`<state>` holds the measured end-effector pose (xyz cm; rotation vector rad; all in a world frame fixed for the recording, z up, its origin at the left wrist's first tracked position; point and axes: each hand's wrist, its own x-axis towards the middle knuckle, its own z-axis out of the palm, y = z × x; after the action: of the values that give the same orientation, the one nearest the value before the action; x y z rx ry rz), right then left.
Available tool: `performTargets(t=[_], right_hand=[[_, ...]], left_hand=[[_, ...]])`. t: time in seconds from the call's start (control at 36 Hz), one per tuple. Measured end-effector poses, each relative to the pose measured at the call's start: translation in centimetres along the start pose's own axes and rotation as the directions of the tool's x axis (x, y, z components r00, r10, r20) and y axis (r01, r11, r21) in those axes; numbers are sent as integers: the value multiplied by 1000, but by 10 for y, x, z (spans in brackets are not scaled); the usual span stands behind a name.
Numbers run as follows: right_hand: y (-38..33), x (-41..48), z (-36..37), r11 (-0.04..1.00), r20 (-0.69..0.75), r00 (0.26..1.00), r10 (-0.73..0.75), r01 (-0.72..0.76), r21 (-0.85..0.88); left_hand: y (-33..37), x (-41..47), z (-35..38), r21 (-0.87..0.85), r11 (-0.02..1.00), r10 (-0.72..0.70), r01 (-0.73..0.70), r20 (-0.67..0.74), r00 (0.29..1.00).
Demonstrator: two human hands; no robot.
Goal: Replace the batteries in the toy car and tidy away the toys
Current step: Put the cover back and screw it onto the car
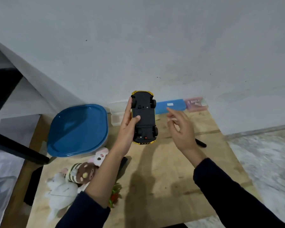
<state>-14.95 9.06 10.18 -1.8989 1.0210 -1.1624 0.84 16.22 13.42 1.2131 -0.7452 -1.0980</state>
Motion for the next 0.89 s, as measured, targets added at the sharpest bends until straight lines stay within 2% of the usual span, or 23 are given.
performTargets(t=[0.11,0.17,0.22,0.28,0.39,0.47,0.58,0.67,0.75,0.89], right_hand=[[58,-3,-22,972,-99,980,171,-184,-147],[88,-9,-34,921,-81,951,299,-310,-235],[113,-18,-46,854,-50,925,376,-367,-369],[131,-26,-55,798,-15,901,433,-391,-459],[154,-38,-67,700,79,871,484,-331,-633],[159,-35,-70,658,68,849,523,-352,-665],[149,-23,-64,723,-43,814,579,-537,-434],[130,-2,-55,752,-95,757,646,-653,-92],[99,26,-47,795,-107,793,599,-573,199],[21,58,-38,804,-113,896,429,-322,499]], left_hand=[[-11,5,4,-9,999,-35,34,-50,998],[-18,9,5,-13,999,-52,51,-66,996],[-25,11,6,-14,998,-67,66,-80,995],[-31,12,7,-8,997,-74,74,-79,994],[-39,11,5,15,996,-83,84,-69,994],[-38,11,4,24,995,-92,93,-69,993],[-31,11,4,43,995,-83,86,-61,995],[-22,11,2,73,996,-50,54,-51,997],[-12,12,-1,109,994,-19,24,-47,999],[3,10,-7,110,994,1,4,-49,999]])
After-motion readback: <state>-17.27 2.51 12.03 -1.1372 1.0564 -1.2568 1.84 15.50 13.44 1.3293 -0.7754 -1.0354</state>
